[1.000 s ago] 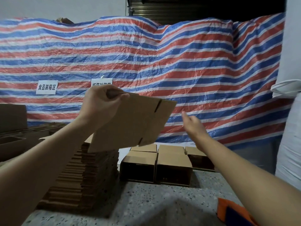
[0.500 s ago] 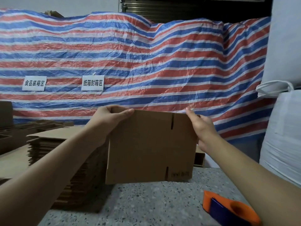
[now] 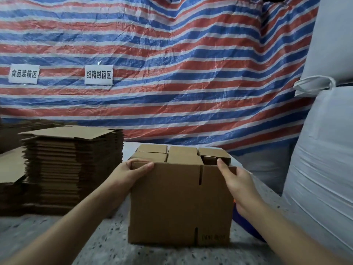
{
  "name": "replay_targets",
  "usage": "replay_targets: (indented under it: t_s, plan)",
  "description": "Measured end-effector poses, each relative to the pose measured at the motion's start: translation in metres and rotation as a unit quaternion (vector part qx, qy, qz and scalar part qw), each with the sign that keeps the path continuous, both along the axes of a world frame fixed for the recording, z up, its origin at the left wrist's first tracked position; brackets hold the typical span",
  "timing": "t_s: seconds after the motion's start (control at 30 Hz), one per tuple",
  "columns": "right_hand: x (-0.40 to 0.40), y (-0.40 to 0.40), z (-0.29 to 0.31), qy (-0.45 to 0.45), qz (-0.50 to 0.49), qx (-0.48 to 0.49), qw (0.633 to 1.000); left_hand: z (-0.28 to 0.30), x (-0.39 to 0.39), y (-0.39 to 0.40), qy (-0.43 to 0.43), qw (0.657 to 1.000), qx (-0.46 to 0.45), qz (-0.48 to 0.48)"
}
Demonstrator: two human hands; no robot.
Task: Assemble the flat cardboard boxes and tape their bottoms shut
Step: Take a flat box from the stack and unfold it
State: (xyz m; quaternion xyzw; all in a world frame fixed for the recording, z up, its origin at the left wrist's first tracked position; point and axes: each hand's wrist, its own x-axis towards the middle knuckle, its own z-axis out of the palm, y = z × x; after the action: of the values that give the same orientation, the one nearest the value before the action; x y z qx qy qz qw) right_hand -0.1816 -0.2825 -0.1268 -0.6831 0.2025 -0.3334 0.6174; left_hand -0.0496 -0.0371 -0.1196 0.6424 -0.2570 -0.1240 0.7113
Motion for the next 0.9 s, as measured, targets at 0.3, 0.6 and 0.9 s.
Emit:
replay_targets:
  t_s: [0.3, 0.6, 0.9]
  plan:
    - [0.001, 0.007, -0.005, -0.004, 0.01, 0.076, 0.997, 0.012, 0.009, -0.007, 0.048, 0.997, 0.049, -0.035]
    - [0.003, 0.012, -0.006, -0.015, -0.024, 0.097, 0.995, 0.021, 0.007, -0.012, 0.071, 0.994, 0.076, -0.017]
    - [-0.007, 0.004, -0.006, -0.038, 0.175, 0.05, 0.983, 0.008, -0.015, -0.023, 0.155, 0.987, -0.017, -0.029]
